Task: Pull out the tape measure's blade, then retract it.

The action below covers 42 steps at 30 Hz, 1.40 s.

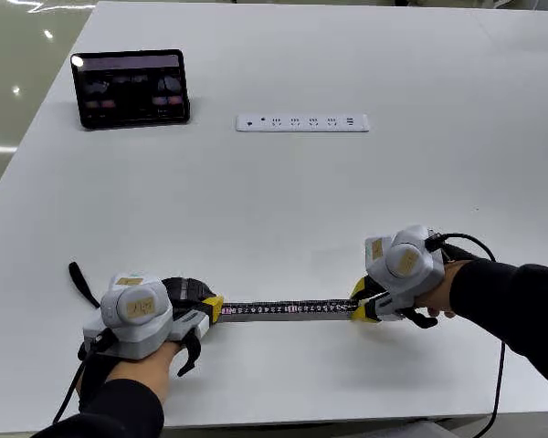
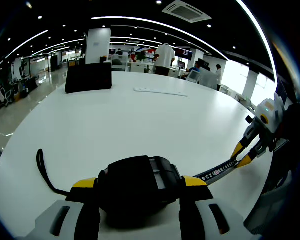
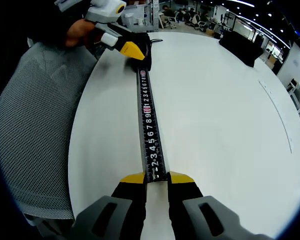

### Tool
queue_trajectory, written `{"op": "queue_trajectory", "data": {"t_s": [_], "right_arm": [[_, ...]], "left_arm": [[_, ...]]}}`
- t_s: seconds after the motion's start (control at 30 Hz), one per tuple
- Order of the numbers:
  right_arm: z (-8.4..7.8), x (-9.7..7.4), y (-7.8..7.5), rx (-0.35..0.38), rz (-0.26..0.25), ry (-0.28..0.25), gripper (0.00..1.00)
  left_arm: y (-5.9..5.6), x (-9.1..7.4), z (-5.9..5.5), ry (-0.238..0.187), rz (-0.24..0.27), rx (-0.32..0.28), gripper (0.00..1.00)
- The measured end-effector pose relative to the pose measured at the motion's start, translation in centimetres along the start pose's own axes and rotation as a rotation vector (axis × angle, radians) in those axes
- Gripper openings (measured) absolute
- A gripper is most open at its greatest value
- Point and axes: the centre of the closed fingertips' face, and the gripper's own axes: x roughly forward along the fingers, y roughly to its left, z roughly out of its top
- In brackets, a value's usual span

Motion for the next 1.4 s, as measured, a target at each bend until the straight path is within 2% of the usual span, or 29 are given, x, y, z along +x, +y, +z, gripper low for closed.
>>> {"op": "queue_trajectory", "data": {"t_s": [0.43,1.4], "right_arm": [[0.5,0.3,-0.1,0.025,0.005,-0.020,0.11],[2.0,0.9,0.2,0.015,0.012,-0.030,0.11]], "left_arm": [[0.0,0.0,0.0,0.002,-0.003,-0.002,0.60],[0.1,0.0,0.1,0.012,-0.020,-0.021,0.59]]}}
